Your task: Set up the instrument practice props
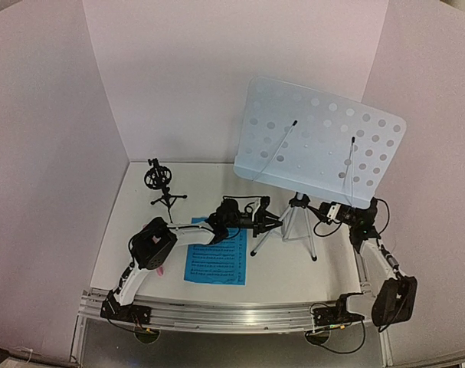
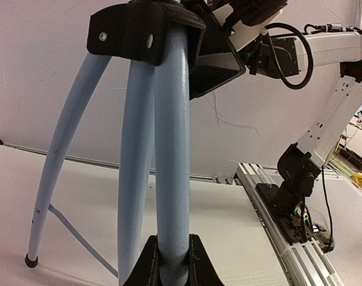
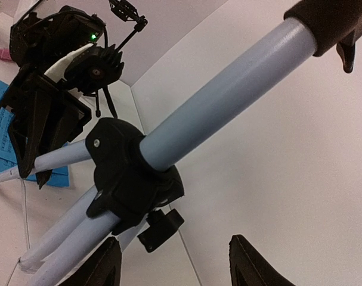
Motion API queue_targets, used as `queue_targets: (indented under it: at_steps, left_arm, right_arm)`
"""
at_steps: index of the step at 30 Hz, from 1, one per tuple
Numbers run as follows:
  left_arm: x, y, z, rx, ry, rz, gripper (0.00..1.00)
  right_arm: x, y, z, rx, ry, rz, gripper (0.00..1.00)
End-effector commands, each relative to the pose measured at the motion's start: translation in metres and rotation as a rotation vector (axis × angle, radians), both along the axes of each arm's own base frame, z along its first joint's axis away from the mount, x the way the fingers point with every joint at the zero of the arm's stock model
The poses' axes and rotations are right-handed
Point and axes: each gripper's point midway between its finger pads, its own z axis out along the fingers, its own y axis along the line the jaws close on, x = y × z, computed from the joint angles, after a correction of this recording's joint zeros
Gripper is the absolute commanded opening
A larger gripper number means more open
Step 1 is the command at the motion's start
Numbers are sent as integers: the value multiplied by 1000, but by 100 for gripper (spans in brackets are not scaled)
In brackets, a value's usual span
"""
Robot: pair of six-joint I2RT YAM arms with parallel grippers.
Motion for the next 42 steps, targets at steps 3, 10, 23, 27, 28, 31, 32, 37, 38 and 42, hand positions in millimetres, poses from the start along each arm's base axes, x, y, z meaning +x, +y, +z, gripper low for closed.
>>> queue_targets:
  at_steps: [3,10,23,27,28,31,32,37,38,42]
  left_arm:
    - [20,-1,-8,10,-29,19,0]
    - [24,-5,-12,16,-20,25,0]
    - [26,-5,-21,40,-4,36,0]
    - [26,-5,-22,41,-4,35,0]
    - [26,-5,-22,42,-4,35,0]
    - [25,-5,-22,41,-4,30,0]
    - [25,-5,-22,40,-5,28,0]
    - [24,-5,-21,37,-10,27,0]
    - [24,-4,-21,36,-11,26,0]
    - [22,-3,-20,30,-24,26,0]
  right_arm:
    - [-12,1,19,-37,-136,-9,50]
    - [-11,6,8,-36,-107,32,47]
    - [-17,22,1,-46,-88,101,23]
    - [-19,23,1,-50,-83,103,13]
    - [-18,23,0,-52,-76,101,12]
    - [-13,22,-5,-57,-34,85,6]
    - [-11,21,-6,-54,-4,80,5]
    - [-4,20,-11,-18,174,66,2]
    - [-4,21,-11,-8,222,65,2]
    - [-10,23,-11,70,377,74,2]
